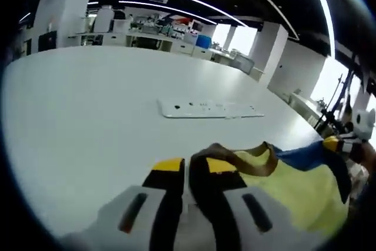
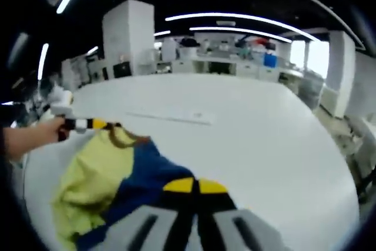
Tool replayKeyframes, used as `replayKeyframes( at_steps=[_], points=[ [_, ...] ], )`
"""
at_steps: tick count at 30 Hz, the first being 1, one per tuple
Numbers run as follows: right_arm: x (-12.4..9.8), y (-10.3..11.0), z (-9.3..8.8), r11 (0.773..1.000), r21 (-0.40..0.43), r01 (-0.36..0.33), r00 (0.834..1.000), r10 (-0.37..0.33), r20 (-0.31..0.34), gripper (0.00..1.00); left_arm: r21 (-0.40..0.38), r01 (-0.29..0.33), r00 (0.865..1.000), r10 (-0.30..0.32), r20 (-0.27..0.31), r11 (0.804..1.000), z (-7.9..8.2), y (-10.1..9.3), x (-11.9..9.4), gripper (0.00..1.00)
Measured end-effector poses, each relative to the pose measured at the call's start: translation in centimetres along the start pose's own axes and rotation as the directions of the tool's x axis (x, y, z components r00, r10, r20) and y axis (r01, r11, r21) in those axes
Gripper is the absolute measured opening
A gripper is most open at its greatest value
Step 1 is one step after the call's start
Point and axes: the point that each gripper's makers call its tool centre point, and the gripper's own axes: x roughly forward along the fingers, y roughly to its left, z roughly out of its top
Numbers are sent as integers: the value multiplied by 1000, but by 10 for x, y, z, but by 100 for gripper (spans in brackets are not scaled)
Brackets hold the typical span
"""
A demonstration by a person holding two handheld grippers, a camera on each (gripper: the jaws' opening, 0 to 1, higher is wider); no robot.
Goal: Fold the garment on the visible template until the final outline fits inside the template.
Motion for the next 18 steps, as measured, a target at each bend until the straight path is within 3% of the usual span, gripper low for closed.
replayKeyframes(
  at_steps=[4,9,12,15,18],
  points=[
    [-5,13,3,999,-5,-52,999,52,8,0,33,12,1000,-12,9,999,4,-1,-5,27],
    [-13,27,5,995,-3,-104,995,104,11,35,56,10,1000,-11,20,998,6,-6,-25,46],
    [-22,42,6,988,3,-156,988,156,18,50,74,11,999,-13,31,997,7,-7,-35,56],
    [-32,53,3,980,-8,-199,980,199,14,63,84,29,999,-31,31,996,2,-14,-52,60],
    [-45,64,-4,973,-37,-226,974,226,-11,70,101,41,999,-44,31,994,-5,-21,-70,64]
  ],
)
